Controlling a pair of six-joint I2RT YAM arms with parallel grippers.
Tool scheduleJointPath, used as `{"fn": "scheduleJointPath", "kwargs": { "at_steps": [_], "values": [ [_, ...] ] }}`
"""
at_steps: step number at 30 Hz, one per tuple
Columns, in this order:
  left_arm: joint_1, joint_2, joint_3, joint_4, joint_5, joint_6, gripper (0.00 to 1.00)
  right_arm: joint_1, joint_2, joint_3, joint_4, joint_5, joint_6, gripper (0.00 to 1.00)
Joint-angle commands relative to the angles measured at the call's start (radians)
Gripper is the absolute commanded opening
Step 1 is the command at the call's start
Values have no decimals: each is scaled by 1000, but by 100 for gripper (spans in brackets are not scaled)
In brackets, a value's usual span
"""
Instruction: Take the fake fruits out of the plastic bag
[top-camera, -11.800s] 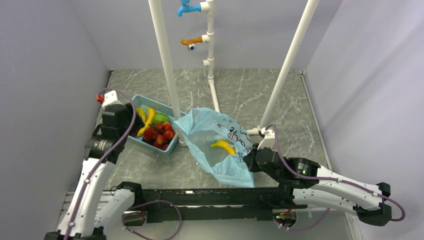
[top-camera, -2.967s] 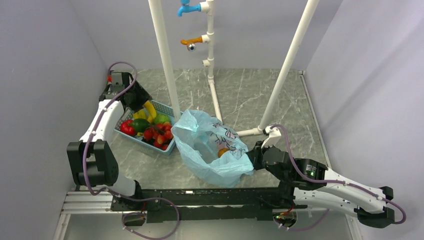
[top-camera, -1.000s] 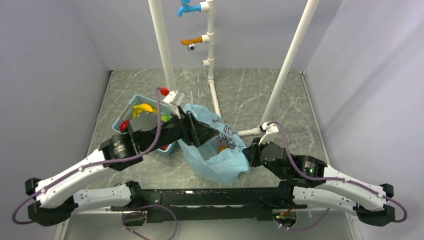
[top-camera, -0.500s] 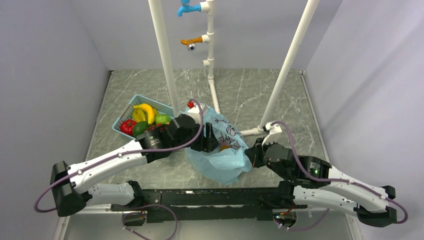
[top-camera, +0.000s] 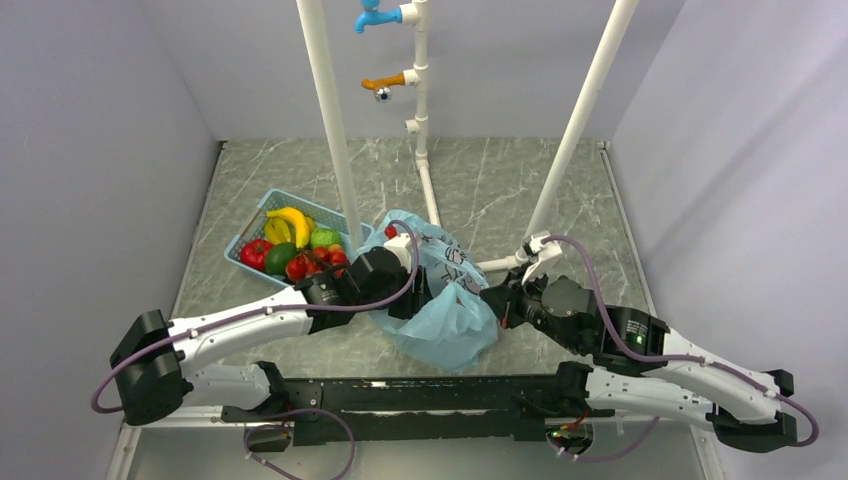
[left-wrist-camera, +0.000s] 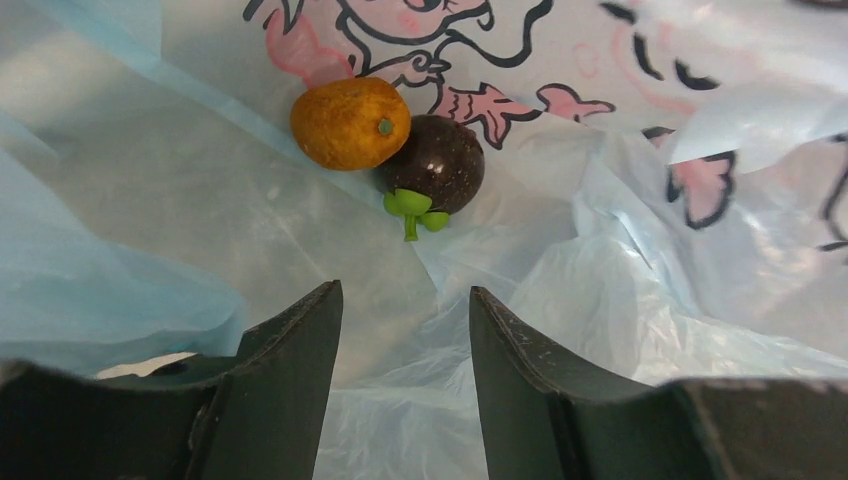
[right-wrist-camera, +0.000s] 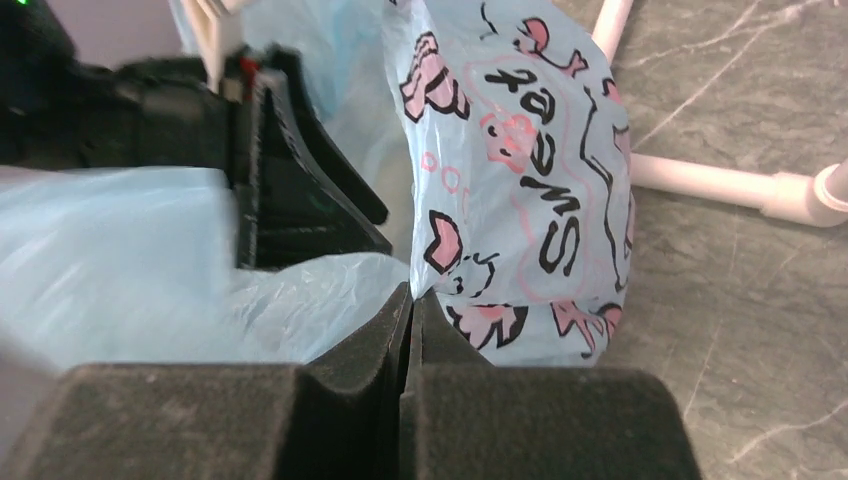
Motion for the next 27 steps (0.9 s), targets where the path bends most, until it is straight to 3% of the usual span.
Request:
{"fn": "scheduleJointPath", "kwargs": {
  "at_steps": [1, 4, 8, 12, 19, 24, 27],
  "values": [
    [0, 33, -43, 193, 74, -28, 55, -1, 16, 75, 23, 36, 8, 0],
    [-9, 144, -5, 223, 116, -17, 58, 0, 0, 92, -51, 77, 59, 0],
    [-50, 280, 53, 290, 129, -13, 68, 0, -53, 70, -113, 89, 112, 0],
    [-85, 405, 136, 268, 75, -26, 82, -1, -109, 32, -150, 84, 161, 0],
    [-122, 544, 202, 296, -24, -114, 89, 0, -140, 2, -194, 68, 198, 0],
    [-159, 604, 248, 265, -163, -173, 88, 1, -151, 6, -220, 77, 208, 0],
    [-172, 649, 285, 168, -232, -193, 77, -1, -151, 7, -229, 79, 218, 0]
  ]
}}
